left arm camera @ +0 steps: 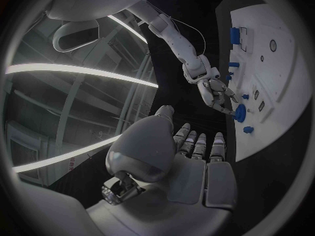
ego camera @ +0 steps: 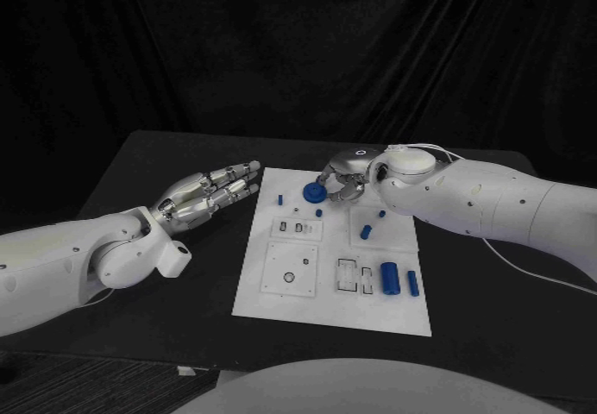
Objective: Assemble the parts on the task board
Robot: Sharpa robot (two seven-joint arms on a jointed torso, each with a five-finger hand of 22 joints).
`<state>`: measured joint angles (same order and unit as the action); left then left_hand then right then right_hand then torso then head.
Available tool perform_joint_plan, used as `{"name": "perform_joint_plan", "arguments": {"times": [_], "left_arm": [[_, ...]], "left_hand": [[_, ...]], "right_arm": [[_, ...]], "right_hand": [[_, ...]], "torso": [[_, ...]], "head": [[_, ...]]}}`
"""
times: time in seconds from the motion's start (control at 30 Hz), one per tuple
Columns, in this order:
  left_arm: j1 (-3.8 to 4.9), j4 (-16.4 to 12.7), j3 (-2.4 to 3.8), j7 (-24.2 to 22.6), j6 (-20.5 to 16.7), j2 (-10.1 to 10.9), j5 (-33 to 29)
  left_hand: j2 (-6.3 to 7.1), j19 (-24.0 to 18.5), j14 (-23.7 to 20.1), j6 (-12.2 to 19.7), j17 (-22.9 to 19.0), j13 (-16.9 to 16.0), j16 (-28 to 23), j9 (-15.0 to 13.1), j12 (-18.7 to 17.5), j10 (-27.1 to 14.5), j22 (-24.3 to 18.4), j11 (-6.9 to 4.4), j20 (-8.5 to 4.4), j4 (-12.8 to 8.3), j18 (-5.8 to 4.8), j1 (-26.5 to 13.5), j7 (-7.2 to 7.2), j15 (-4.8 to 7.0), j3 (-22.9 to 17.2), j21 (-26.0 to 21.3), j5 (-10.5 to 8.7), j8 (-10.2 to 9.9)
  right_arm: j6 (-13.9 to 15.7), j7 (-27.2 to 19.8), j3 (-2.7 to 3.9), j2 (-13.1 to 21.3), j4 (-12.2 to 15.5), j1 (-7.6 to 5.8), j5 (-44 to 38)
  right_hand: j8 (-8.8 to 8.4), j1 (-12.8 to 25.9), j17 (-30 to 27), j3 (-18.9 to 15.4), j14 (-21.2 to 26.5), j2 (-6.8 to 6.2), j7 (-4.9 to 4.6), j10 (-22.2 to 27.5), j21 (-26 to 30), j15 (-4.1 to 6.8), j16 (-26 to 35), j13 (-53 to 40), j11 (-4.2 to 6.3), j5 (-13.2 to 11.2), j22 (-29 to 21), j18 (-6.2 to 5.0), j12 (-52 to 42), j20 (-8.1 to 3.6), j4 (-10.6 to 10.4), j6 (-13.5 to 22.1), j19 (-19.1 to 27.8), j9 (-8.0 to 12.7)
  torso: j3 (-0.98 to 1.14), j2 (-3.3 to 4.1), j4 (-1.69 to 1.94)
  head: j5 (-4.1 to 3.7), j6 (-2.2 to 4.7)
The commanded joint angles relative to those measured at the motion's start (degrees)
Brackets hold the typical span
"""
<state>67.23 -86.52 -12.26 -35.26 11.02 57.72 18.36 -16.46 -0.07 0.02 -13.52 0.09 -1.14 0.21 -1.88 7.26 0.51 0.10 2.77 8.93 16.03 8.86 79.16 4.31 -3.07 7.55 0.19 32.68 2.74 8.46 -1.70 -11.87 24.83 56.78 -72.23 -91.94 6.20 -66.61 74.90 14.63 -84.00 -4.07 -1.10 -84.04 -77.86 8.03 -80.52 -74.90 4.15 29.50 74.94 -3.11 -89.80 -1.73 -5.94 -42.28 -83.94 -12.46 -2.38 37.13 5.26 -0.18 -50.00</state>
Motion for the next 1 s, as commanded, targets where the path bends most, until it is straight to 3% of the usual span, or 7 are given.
{"name": "perform_joint_plan", "arguments": {"times": [0.03, 0.37, 0.6, 0.77, 0.83, 0.9, 1.0], "left_arm": [[-0.09, -0.1, 0.05, -0.6, 0.6, 0.0, -0.1], [-0.17, 0.0, 0.05, -0.5, 0.7, 0.0, -0.1], [-0.24, 0.4, 0.05, -0.6, 0.7, -0.3, -0.1], [-0.34, 0.6, 0.05, -0.8, 0.8, -0.6, -0.1], [-0.39, 0.7, 0.05, -0.8, 0.8, -0.7, -0.1], [-0.47, 0.7, 0.05, -0.8, 0.8, -0.7, -0.1], [-0.71, 0.9, 0.05, -0.9, 0.9, -0.9, -0.1]], "left_hand": [[0.03, 0.1, 0.0, -0.2, -0.1, -0.1, -0.2, -0.1, 0.4, 0.1, -0.1, 0.29, 0.30, 0.0, 0.89, 0.4, 0.33, -0.41, -0.3, -0.2, 0.27, 0.4], [0.03, 0.1, 0.0, -0.2, -0.1, -0.1, -0.2, -0.1, 0.4, 0.1, -0.1, 0.29, 0.30, 0.0, 0.89, 0.4, 0.33, -0.41, -0.3, -0.2, 0.27, 0.4], [0.02, 0.1, 0.0, -0.1, -0.1, -0.1, -0.2, -0.1, 0.3, 0.1, -0.1, 0.33, 0.33, 0.0, 0.91, 0.4, 0.36, -0.44, -0.4, -0.2, 0.34, 0.4], [0.08, 0.1, 0.0, 0.0, -0.1, -0.1, -0.2, -0.1, 0.3, 0.1, -0.1, 0.31, 0.35, 0.0, 0.91, 0.4, 0.36, -0.46, -0.4, -0.2, 0.23, 0.4], [0.15, 0.1, 0.0, 0.0, -0.1, -0.1, -0.2, -0.1, 0.3, 0.1, -0.1, 0.29, 0.35, 0.1, 0.91, 0.2, 0.35, -0.46, -0.3, -0.2, 0.04, 0.4], [0.17, 0.1, 0.0, -0.1, -0.1, -0.1, -0.2, -0.1, 0.3, 0.1, -0.1, 0.28, 0.35, 0.2, 0.91, 0.2, 0.34, -0.46, -0.3, -0.2, -0.03, 0.4], [0.18, 0.1, 0.0, -0.1, -0.1, -0.1, -0.2, -0.1, 0.3, 0.1, -0.1, 0.28, 0.36, 0.2, 0.91, 0.2, 0.34, -0.46, -0.3, -0.2, -0.06, 0.4]], "right_arm": [[0.9, 0.5, 0.01, 0.7, 0.4, 0.13, -0.2], [5.5, 0.1, 0.00, 3.6, 2.8, -0.08, -0.2], [10.9, 1.0, 0.00, 8.6, 8.2, -2.30, -0.2], [12.4, 2.5, -0.01, 13.6, 13.0, -4.25, -0.2], [12.6, 3.0, -0.01, 15.0, 14.1, -4.55, -0.2], [12.9, 3.6, -0.01, 16.7, 15.5, -4.81, -0.2], [14.0, 4.2, -0.02, 19.0, 17.1, -4.94, 0.0]], "right_hand": [[0.41, 0.6, 0.4, -0.1, -3.4, 0.06, -0.02, -6.0, 0.2, -0.20, 0.3, -15.1, -0.39, 0.4, 7.2, -0.22, -0.2, 0.29, -0.4, -0.6, -1.5, 0.0], [0.47, 0.9, 0.2, -0.2, -3.3, -0.12, -0.40, -6.0, 0.4, -0.42, 0.4, -15.1, -0.74, -0.8, 7.1, -0.25, -0.2, 0.50, -0.6, -1.6, -1.5, 0.1], [-0.35, 0.8, 0.1, -1.0, -3.4, -0.11, -0.37, -6.0, 0.6, -0.52, 0.5, -15.1, -0.80, -9.6, 7.3, -0.28, -0.2, 0.69, -1.3, -2.5, -1.6, 0.9], [-1.87, 1.8, 0.3, -3.1, -3.4, -0.21, 0.32, -6.0, 0.7, -0.28, 0.3, -15.1, -0.34, -18.3, 7.4, -0.29, -0.2, 0.54, -2.8, -1.0, -1.7, 2.0], [-2.07, 1.8, 0.3, -3.5, -3.4, -0.26, 0.52, -6.0, 0.7, -0.16, 0.3, -15.1, -0.20, -19.4, 7.4, -0.29, -0.2, 0.44, -3.1, -0.8, -1.7, 2.2], [-2.30, 2.3, 0.4, -5.2, -3.4, -1.01, 1.06, -6.0, 0.7, 0.15, 0.2, -15.1, 0.31, -24.1, 7.6, -0.27, -0.2, 0.13, -4.6, -0.1, -1.8, 2.8], [-2.20, 2.6, -0.4, -6.4, -3.4, -1.94, 1.47, -6.0, 0.8, 0.33, 0.6, -15.1, 0.70, -25.1, 7.6, -0.30, -0.2, -0.06, -6.3, -0.3, -1.9, 3.2]], "torso": [[0.03, -0.03, 0.00], [0.00, -0.07, -0.07], [0.02, -0.11, -0.06], [0.03, -0.23, 0.00], [0.01, -0.27, -0.01], [-0.02, -0.34, -0.07], [-0.03, -0.51, -0.16]], "head": [[-0.08, 0.00], [0.00, 0.00], [-0.48, 0.00], [-1.25, 0.00], [-1.34, 0.00], [-1.43, 0.00], [-1.55, 0.00]]}}
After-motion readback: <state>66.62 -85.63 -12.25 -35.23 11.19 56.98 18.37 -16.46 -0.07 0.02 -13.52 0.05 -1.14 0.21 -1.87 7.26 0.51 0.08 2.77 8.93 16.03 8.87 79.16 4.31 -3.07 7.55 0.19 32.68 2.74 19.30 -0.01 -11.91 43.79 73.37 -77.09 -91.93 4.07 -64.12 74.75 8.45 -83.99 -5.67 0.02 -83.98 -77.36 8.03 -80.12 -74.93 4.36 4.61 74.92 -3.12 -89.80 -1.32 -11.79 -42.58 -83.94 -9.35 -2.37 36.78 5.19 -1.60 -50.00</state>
